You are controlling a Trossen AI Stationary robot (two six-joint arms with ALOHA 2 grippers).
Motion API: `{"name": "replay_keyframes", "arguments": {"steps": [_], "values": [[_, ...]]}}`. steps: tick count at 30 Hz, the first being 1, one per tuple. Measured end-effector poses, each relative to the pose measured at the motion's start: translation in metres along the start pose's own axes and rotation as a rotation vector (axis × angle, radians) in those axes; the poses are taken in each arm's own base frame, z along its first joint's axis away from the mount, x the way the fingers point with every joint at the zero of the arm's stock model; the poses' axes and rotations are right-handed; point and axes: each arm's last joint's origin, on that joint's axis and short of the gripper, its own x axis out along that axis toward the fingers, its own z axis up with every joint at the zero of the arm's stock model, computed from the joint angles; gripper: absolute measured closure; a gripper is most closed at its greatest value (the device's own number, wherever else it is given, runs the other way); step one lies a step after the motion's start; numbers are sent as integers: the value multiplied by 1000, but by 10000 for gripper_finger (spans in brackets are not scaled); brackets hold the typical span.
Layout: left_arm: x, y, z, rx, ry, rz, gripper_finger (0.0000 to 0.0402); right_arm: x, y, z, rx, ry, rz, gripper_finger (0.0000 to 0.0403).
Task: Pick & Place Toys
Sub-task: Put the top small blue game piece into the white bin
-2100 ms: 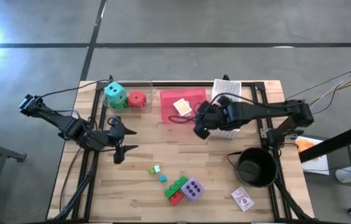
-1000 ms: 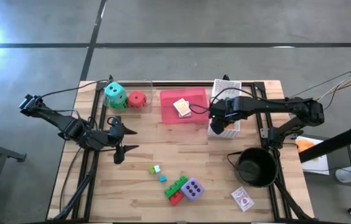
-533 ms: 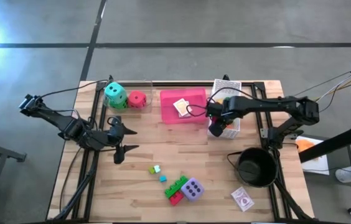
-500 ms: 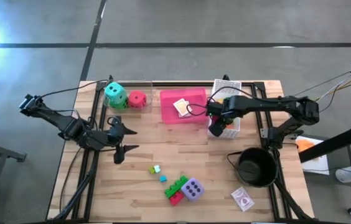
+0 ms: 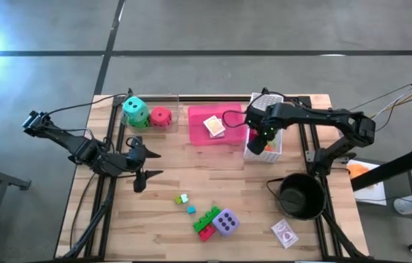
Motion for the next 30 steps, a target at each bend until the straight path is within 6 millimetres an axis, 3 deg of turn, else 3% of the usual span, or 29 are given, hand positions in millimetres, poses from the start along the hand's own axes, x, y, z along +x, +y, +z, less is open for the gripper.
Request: {"name": "replay_keyframes", "arguments": {"steps": [13,24,30], "values": [[0,0,0,0,0,0,120,19,4,7,-31,71,-26,274],[0,0,0,1,0,0,120,20,4,7,-49,71,-27,273],[0,0,0,1,0,0,120,20,4,7,-48,73,-28,238]]}}
